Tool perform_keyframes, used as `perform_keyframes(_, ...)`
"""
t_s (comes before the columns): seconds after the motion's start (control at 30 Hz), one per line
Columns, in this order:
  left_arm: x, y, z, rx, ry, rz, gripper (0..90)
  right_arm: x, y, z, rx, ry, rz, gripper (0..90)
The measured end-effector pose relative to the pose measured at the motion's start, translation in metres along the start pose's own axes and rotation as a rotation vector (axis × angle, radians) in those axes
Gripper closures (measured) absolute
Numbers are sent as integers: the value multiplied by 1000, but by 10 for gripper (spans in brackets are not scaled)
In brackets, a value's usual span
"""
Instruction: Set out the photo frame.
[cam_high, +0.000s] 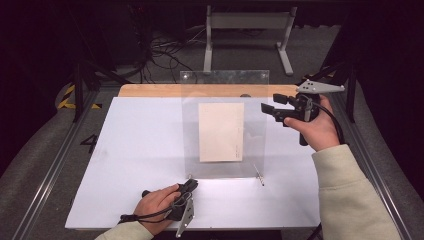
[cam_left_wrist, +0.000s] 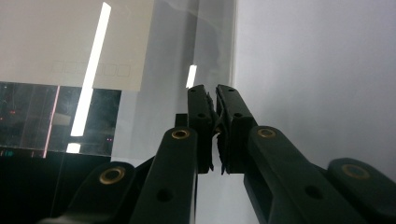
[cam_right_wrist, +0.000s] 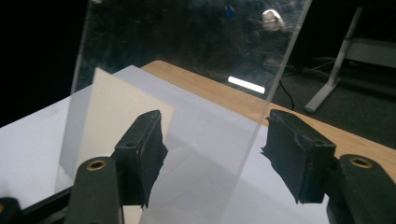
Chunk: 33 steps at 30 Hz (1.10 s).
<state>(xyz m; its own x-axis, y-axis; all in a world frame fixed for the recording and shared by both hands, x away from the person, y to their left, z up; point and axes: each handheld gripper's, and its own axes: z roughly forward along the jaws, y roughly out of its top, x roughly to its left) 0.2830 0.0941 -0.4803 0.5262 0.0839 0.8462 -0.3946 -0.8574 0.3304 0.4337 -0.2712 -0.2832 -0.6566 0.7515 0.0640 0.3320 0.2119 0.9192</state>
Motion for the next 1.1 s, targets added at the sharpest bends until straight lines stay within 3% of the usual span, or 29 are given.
perform_keyframes(0.07,-1,0,0,2,6,9,851,-9,6,11,22,-11,31,343)
perform_keyframes(0.17,0,1,0,5,1,26,850,-15,7,18,42,-17,41,334)
perform_keyframes(0.23,-2,0,0,2,7,13,850,-18,7,26,56,-8,58,328)
perform_keyframes(0.3,-1,1,0,5,2,25,850,-20,6,33,62,14,68,326)
perform_keyframes(0.33,-1,1,0,6,3,24,850,-21,5,40,63,45,87,319)
perform_keyframes(0.4,-1,0,-1,11,6,17,850,-21,4,43,63,59,96,321)
perform_keyframes(0.43,-2,0,0,-3,8,0,851,-22,3,48,67,92,102,343)
perform_keyframes(0.57,-1,-1,0,-6,5,-5,851,-18,2,54,80,183,87,459)
perform_keyframes(0.7,3,-4,1,-30,-21,-69,848,-18,3,52,85,198,45,490)
perform_keyframes(0.77,5,-4,0,-30,-28,-65,846,-20,2,50,85,216,31,503)
perform_keyframes(0.9,7,-4,0,-33,-49,-105,822,-19,3,47,80,233,-18,513)
perform_keyframes(1.0,12,-7,-2,-34,-80,-161,781,-19,2,44,91,236,-46,522)
perform_keyframes(1.03,14,-7,-4,-11,-94,-171,771,-19,1,43,99,234,-55,525)
perform_keyframes(1.1,17,-11,-5,-33,-105,-253,744,-20,0,42,104,232,-66,531)
